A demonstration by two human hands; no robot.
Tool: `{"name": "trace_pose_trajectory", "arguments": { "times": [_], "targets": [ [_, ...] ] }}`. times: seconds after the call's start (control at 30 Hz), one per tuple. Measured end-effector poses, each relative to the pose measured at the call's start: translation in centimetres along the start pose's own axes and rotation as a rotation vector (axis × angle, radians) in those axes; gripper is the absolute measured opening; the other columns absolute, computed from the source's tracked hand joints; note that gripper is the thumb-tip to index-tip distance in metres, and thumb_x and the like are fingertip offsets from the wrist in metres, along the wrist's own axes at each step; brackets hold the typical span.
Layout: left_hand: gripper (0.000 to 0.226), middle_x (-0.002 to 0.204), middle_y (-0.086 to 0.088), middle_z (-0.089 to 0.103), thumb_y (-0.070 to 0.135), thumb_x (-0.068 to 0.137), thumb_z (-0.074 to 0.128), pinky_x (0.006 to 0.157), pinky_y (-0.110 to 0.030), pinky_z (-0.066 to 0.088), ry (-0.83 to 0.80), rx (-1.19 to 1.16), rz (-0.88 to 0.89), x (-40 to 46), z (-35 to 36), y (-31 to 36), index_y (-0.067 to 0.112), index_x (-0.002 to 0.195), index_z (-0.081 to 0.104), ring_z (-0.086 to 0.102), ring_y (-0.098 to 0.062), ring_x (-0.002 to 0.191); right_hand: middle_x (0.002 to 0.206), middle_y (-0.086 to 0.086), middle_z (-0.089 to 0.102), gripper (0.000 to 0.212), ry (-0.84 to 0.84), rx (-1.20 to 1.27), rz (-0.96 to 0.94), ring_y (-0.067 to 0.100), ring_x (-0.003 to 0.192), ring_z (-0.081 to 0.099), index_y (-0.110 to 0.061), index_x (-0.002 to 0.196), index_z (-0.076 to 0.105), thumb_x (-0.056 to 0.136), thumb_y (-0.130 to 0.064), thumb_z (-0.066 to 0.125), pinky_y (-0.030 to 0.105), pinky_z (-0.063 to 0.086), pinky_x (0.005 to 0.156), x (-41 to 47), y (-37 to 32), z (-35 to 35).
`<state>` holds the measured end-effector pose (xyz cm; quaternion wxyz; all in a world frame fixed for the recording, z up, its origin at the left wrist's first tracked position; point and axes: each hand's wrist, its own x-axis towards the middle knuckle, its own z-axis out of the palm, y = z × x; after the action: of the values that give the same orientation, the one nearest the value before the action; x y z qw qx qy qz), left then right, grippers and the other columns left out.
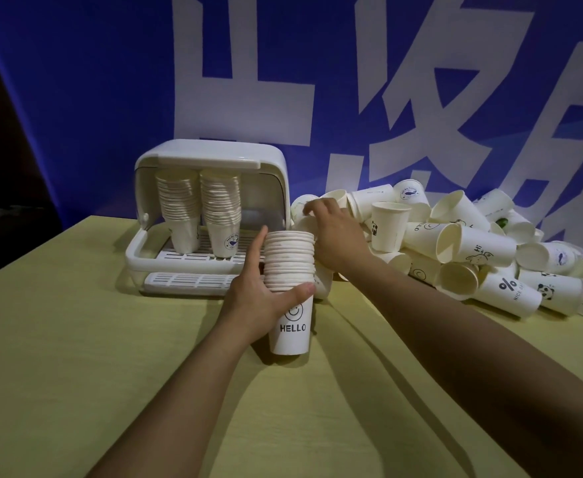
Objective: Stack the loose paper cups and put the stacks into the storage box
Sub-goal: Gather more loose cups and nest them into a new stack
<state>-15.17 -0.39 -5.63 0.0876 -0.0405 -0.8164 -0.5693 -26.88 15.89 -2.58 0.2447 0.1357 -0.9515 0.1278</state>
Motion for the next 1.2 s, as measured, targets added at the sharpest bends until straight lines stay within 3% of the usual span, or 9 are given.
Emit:
{"name": "trace_pose_trajectory", "arguments": {
  "times": [0.17,0.3,0.4,0.57,0.77,0.83,0.9,1.03,1.2],
  "targets": [
    [0.115,0.135,0.011,0.058,0.052,0.064,0.089,0.097,-0.049,0.055,0.004,-0.005,0.026,-0.1,0.2,0.0,0.068,0.145,0.01,0.064,-0.008,0.11,0.131,0.001,0.055,0.05,0.108,0.28,0.188,0.023,0.111,0.059,-0.024,0.127,0.046,0.087,-0.038,0.073,0.036,0.051,0.089,0.0,0.6,0.0],
    [0.114,0.136,0.007,0.059,0.052,0.064,0.088,0.096,-0.05,0.055,0.006,0.001,0.026,-0.1,0.2,0.0,0.07,0.143,0.009,0.065,-0.011,0.11,0.157,0.002,0.033,0.068,-0.098,-0.041,-0.02,0.032,0.135,0.042,-0.039,0.146,0.038,0.086,-0.05,0.069,0.054,0.039,0.108,0.1,0.9,0.4],
    [0.113,0.137,0.005,0.058,0.048,0.068,0.089,0.096,-0.049,0.055,0.008,0.001,0.024,0.0,0.2,-0.1,0.066,0.146,0.009,0.065,-0.012,0.11,0.155,0.002,0.034,0.064,-0.117,-0.1,-0.027,0.032,0.127,0.05,-0.039,0.14,0.043,0.083,-0.05,0.072,0.053,0.044,0.103,0.4,0.8,1.0],
    [0.114,0.134,0.008,0.058,0.046,0.07,0.089,0.096,-0.045,0.055,0.011,0.016,0.036,0.0,0.2,-0.2,0.065,0.148,0.009,0.064,-0.008,0.107,0.136,0.005,0.048,0.05,0.045,0.151,0.187,0.026,0.108,0.058,-0.022,0.123,0.047,0.088,-0.05,0.068,0.041,0.051,0.091,0.8,0.1,1.4],
    [0.115,0.14,0.008,0.055,0.046,0.07,0.089,0.097,-0.044,0.054,-0.007,0.005,0.041,0.0,0.1,-0.1,0.065,0.148,0.007,0.062,-0.01,0.111,0.154,0.008,0.027,0.101,-0.043,0.689,0.417,0.03,0.132,0.042,-0.03,0.153,0.016,0.077,-0.023,0.083,0.046,0.042,0.106,1.9,-0.8,0.7],
    [0.115,0.142,0.008,0.054,0.048,0.069,0.089,0.099,-0.048,0.053,-0.017,-0.003,0.04,-0.1,0.1,0.0,0.067,0.146,0.007,0.061,-0.011,0.115,0.15,0.007,0.032,0.106,0.006,0.848,0.431,0.028,0.123,0.053,-0.035,0.155,0.013,0.077,-0.014,0.081,0.043,0.053,0.097,1.6,-0.7,-0.2],
    [0.115,0.142,0.008,0.054,0.048,0.067,0.089,0.1,-0.051,0.053,-0.031,-0.011,0.042,-0.1,0.0,0.1,0.071,0.144,0.007,0.061,-0.011,0.116,0.141,0.005,0.042,0.099,0.048,1.039,0.406,0.019,0.103,0.062,-0.038,0.154,0.014,0.082,-0.007,0.075,0.03,0.059,0.078,0.8,-1.0,-1.9],
    [0.117,0.136,0.009,0.057,0.051,0.06,0.089,0.098,-0.052,0.054,-0.071,0.001,0.061,-0.6,0.0,0.7,0.08,0.136,0.004,0.064,-0.011,0.113,0.138,0.015,0.047,0.086,-0.081,1.295,0.304,0.033,0.114,0.059,-0.043,0.148,0.023,0.086,-0.002,0.066,0.044,0.056,0.092,-1.7,-1.6,-5.2],
    [0.13,0.135,0.005,0.062,0.055,0.052,0.089,0.099,-0.052,0.053,-0.073,0.031,0.094,-1.2,0.3,1.1,0.077,0.138,-0.007,0.065,-0.013,0.115,0.129,-0.009,0.052,0.053,-0.113,1.073,0.107,0.009,0.108,0.059,-0.04,0.145,0.035,0.099,-0.022,0.053,0.027,0.054,0.083,-5.8,-3.0,-6.8]
  ]
}}
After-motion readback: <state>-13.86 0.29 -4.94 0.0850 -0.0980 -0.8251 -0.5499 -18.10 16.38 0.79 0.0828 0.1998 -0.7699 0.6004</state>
